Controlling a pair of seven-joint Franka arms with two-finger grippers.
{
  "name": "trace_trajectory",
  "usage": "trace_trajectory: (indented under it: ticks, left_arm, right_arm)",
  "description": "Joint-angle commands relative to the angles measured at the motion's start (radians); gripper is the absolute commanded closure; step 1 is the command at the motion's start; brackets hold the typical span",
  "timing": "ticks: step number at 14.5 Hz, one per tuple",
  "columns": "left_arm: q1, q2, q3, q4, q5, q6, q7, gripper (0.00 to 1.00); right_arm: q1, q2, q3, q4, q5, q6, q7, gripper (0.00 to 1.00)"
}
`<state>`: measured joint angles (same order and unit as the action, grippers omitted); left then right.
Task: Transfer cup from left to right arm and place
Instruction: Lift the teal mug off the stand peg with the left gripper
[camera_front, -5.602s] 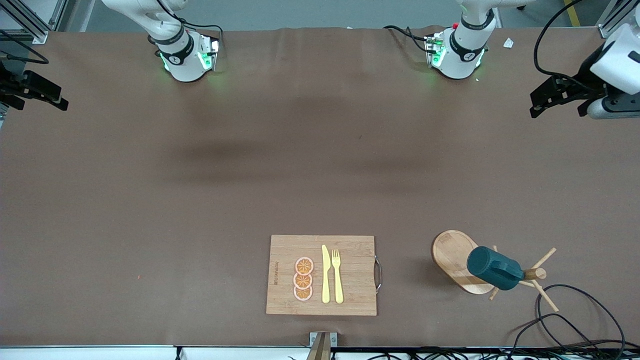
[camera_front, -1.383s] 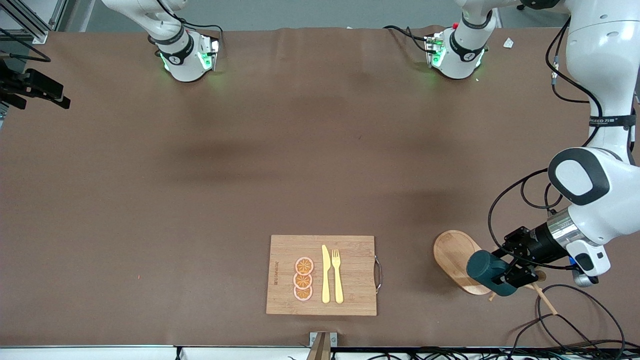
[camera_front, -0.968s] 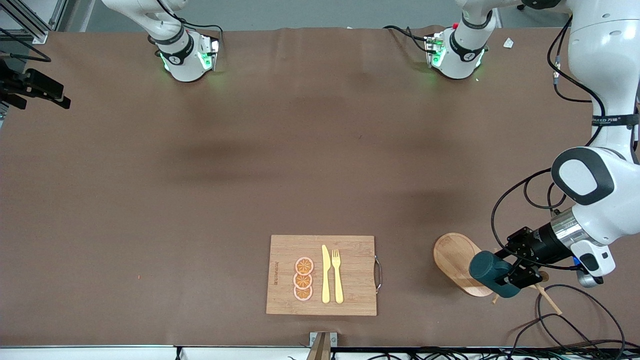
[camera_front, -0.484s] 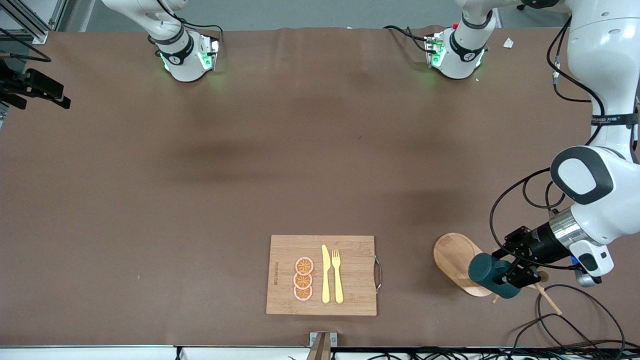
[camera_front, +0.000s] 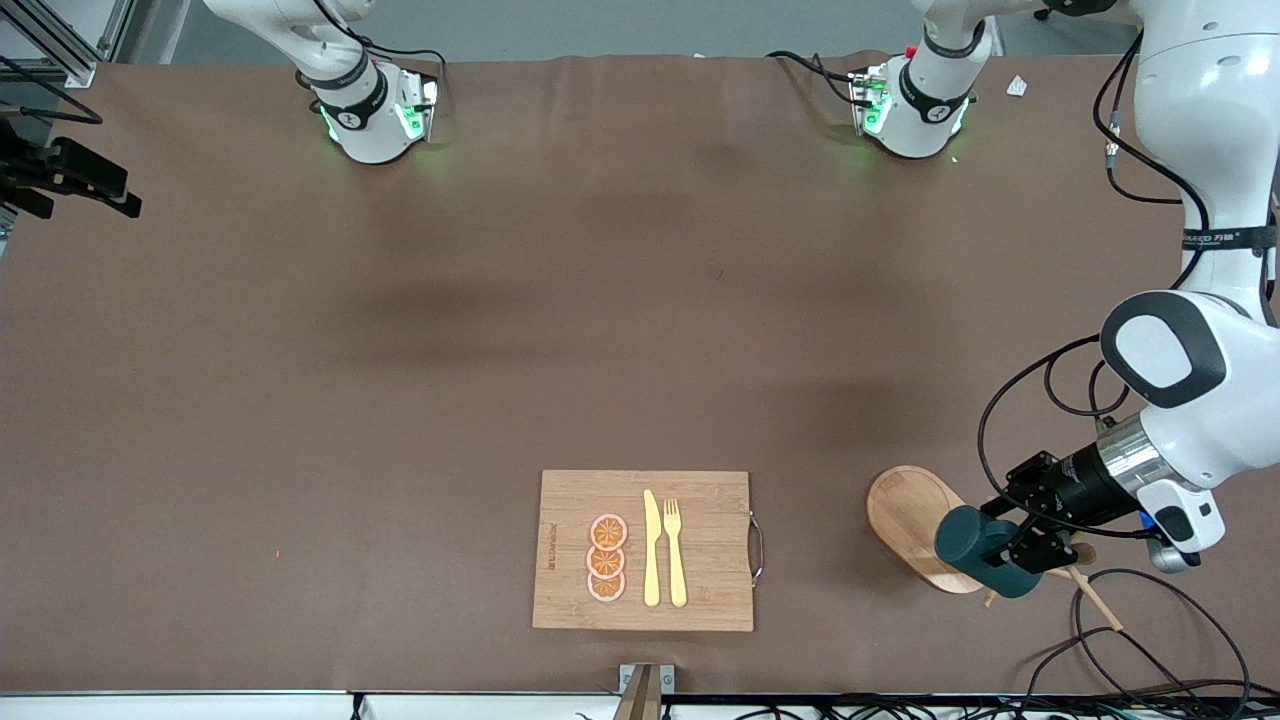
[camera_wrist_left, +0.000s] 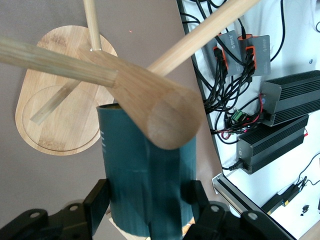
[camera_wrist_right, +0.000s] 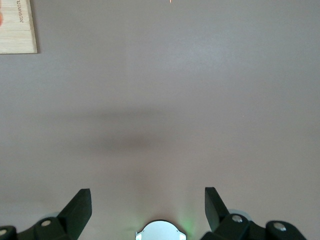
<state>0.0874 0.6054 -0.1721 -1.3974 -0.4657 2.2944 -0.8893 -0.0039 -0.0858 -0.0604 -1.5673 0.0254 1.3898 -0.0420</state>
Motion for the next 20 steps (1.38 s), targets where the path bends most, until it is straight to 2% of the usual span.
trace_trajectory:
  ticks: [1,4,10,13,20]
  left_arm:
    - [-0.005,-0.007,0.000,-0.006,-0.013,-0.018,-0.014,0.47]
    - [-0.005,-0.012,0.000,-0.005,-0.011,-0.018,-0.036,0.54]
    - [-0.002,-0.012,-0.001,-0.006,-0.013,-0.018,-0.036,0.55]
    - [0.003,-0.015,-0.003,-0.005,-0.014,-0.024,-0.037,0.68]
    - [0.006,-0.022,-0.003,-0.005,-0.014,-0.026,-0.040,0.73]
  right_arm:
    - [0.009,-0.026,-0.002,-0.019,-0.002,-0.002,0.013,0.00]
    - [0.009,-0.026,-0.001,-0.019,-0.002,0.000,0.013,0.00]
    - [0.009,-0.026,-0.001,-0.019,-0.010,0.000,0.011,0.00]
    - [0.012,-0.026,-0.001,-0.019,-0.010,-0.002,0.011,0.00]
    - [0.015,-0.026,-0.001,-0.019,-0.010,0.000,0.011,0.00]
